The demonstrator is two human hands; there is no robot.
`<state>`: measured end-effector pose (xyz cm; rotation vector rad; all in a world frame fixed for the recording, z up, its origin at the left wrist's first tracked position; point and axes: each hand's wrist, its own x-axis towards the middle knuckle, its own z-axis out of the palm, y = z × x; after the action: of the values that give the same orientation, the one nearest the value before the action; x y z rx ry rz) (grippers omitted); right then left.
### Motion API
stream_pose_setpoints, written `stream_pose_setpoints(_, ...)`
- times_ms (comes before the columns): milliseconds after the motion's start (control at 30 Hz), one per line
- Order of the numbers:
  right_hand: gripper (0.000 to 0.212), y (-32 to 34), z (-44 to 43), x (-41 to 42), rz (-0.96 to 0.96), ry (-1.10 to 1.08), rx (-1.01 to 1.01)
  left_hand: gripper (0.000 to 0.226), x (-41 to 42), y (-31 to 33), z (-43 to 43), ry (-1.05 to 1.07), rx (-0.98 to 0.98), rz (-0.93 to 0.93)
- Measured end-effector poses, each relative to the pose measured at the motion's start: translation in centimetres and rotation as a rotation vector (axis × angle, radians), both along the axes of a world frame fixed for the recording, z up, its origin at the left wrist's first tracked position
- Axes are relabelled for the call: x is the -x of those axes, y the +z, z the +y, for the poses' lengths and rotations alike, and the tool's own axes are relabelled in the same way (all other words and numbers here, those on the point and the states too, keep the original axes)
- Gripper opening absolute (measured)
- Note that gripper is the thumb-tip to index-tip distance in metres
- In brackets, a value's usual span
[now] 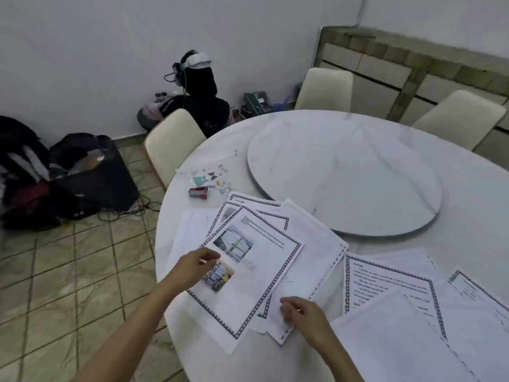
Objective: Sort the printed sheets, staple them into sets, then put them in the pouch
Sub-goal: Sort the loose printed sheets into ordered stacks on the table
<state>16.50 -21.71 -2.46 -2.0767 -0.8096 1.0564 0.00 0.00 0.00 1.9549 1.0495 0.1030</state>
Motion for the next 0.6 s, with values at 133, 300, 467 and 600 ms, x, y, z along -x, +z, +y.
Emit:
stream_pose_setpoints(133,0.022,-1.0,1.2,0.2,-0.034,-0.165,-0.01,0.023,0.2,-0.8,1.7,0.068,-0.052,0.057)
stream_pose_setpoints(300,0.027,-0.8,2.3,2.0,-0.066,-0.321,0.022,0.035,0.8,-1.9,3.9,0.073,-0.111,0.067)
stream_pose_setpoints(467,0.025,0.1,4.0,3.5,-0.196,-0.348,0.059,0.047,1.1,-2.8,5.9,-0.005,-0.002,0.07)
stream_pose_setpoints(600,0.027,-0.1,5.5,4.4,-0.253,-0.383,0.103,0.056,1.3,-3.4,6.9,-0.121,0.12,0.13)
